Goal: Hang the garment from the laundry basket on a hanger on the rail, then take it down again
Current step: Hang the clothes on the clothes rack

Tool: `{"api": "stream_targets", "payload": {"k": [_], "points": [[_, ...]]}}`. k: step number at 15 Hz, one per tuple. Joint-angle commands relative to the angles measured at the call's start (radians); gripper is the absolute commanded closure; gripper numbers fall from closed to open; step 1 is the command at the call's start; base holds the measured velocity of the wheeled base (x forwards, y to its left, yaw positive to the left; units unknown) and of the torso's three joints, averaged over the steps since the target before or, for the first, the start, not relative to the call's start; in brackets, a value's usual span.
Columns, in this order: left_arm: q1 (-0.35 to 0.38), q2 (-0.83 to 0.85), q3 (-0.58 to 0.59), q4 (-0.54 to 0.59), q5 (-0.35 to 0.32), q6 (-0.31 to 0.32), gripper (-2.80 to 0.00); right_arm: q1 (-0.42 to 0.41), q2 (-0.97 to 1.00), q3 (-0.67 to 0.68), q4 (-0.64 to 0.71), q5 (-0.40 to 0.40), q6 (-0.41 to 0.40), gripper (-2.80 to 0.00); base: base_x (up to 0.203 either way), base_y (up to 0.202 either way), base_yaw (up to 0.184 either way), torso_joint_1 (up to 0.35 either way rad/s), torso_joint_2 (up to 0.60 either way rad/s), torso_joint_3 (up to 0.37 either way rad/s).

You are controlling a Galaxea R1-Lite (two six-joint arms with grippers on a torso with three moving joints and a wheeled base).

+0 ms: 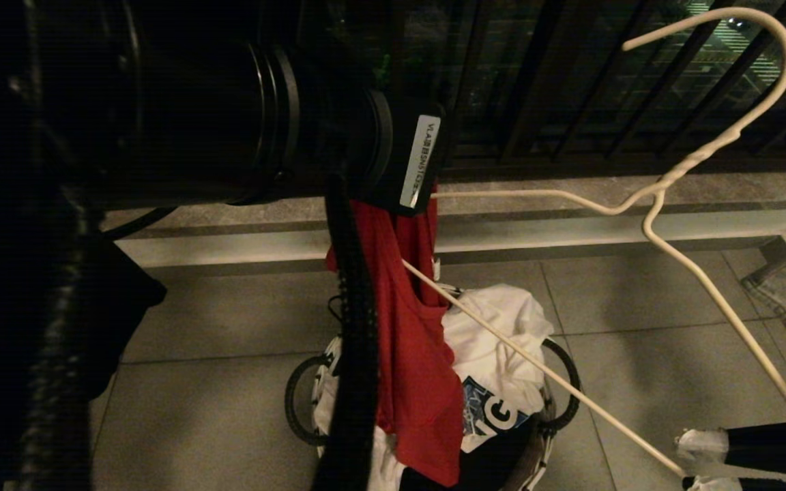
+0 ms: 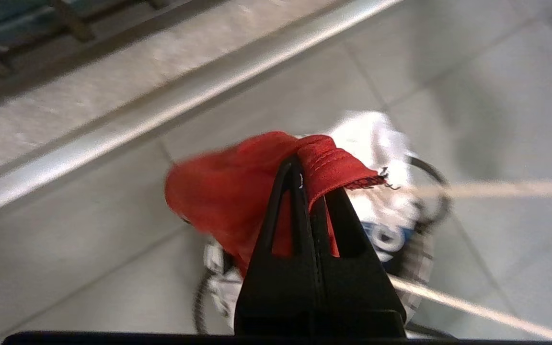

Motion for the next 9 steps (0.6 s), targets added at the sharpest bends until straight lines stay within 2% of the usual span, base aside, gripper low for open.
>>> {"api": "stream_targets", "payload": {"k": [1,2,5,7,9], "points": [[-0.029,-0.013,-0.037,0.03,-0.034,-0.024,0.0,0.0,-0.001,0.004,0.001,0.003,-0.002,0.0,0.0,0.0,0.0,0.0,0.0,0.0],[-0.033,-0.02,-0.044,0.03,-0.067,-0.03,0.0,0.0,0.002,0.006,0.001,0.003,-0.003,0.0,0.0,0.0,0.0,0.0,0.0,0.0],[-0.051,-0.024,-0.068,0.03,-0.084,-0.033,0.0,0.0,0.019,0.009,0.001,0.003,0.0,0.0,0.0,0.0,0.0,0.0,0.0,0.0],[-0.071,-0.04,-0.077,0.033,-0.131,-0.033,0.0,0.0,0.028,0.011,0.001,0.006,0.002,0.0,0.0,0.0,0.0,0.0,0.0,0.0],[-0.084,-0.047,-0.086,0.036,-0.144,-0.03,0.0,0.0,0.025,0.011,0.001,0.006,0.002,0.0,0.0,0.0,0.0,0.0,0.0,0.0]]}}
